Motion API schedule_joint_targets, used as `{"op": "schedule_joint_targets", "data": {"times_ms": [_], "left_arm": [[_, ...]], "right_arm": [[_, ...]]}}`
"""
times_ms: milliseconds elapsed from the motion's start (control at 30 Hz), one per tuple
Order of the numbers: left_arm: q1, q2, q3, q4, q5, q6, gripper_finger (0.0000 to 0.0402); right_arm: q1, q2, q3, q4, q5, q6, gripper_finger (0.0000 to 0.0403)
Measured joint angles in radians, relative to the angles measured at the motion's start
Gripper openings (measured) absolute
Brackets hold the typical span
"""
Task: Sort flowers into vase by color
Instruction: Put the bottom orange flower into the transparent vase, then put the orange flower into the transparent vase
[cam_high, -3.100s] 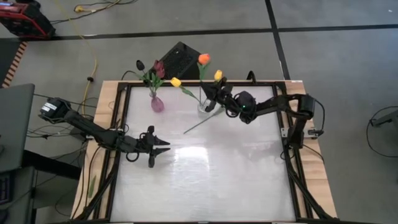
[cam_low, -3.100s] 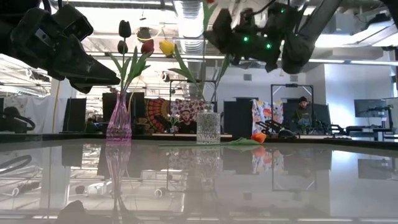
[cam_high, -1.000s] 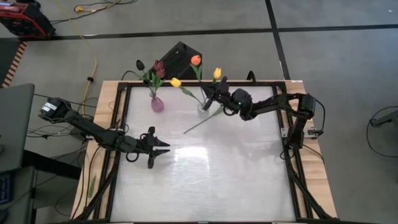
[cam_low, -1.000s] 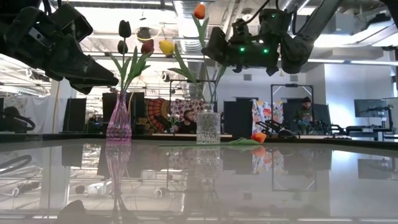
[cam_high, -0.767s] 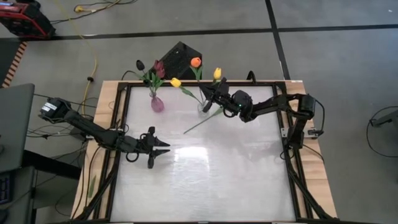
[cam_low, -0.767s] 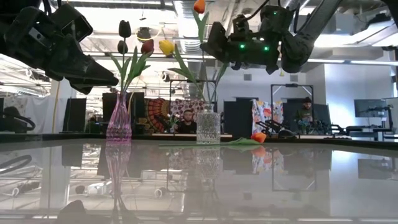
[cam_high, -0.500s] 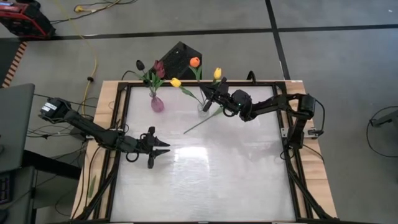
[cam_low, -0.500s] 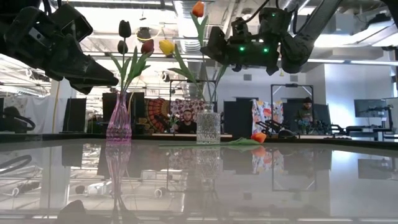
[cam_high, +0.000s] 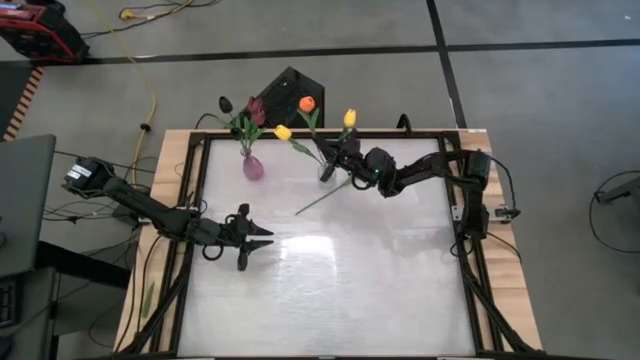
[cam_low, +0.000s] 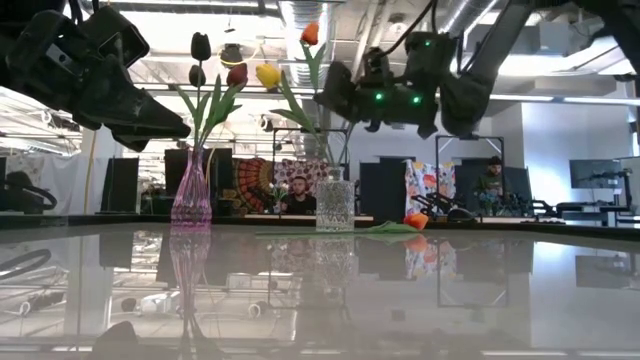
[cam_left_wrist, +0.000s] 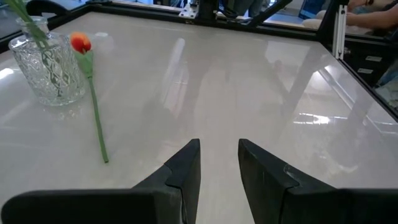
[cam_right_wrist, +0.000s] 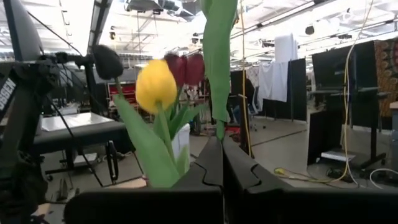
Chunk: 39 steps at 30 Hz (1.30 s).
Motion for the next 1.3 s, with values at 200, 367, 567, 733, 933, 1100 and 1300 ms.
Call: {"op": "schedule_joint_targets", "data": {"times_ms": [200, 367, 567, 733, 933, 1100, 1300], "left_arm": [[0.0, 0.0, 0.0, -0.004, 0.014, -0.001, 0.0096], [0.0, 0.0, 0.0, -0.006, 0.015, 0.002, 0.0096], [0.0, 0.0, 0.0, -0.007, 0.049, -0.006, 0.0096], [0.0, 0.0, 0.0, -0.006, 0.05, -0.007, 0.0096], [0.0, 0.0, 0.0, -0.001, 0.05, -0.008, 0.0096], [0.0, 0.0, 0.0, 0.0, 0.04, -0.012, 0.0096], [0.0, 0.0, 0.0, 0.004, 0.038, -0.012, 0.0096]], "right_arm": [[0.009, 0.013, 0.003, -0.001, 0.0, 0.003, 0.0018], [0.01, -0.048, -0.008, -0.156, -0.003, -0.006, 0.0071], [0.016, -0.193, -0.008, -0.483, -0.003, -0.048, 0.0109], [0.019, -0.317, -0.008, -0.764, -0.004, -0.048, 0.0122], [0.061, -0.455, -0.008, -1.043, -0.005, -0.048, 0.0127], [0.127, -0.544, -0.008, -1.326, -0.018, -0.018, 0.0127], [0.15, -0.518, -0.008, -1.659, -0.18, -0.033, 0.0127]]}}
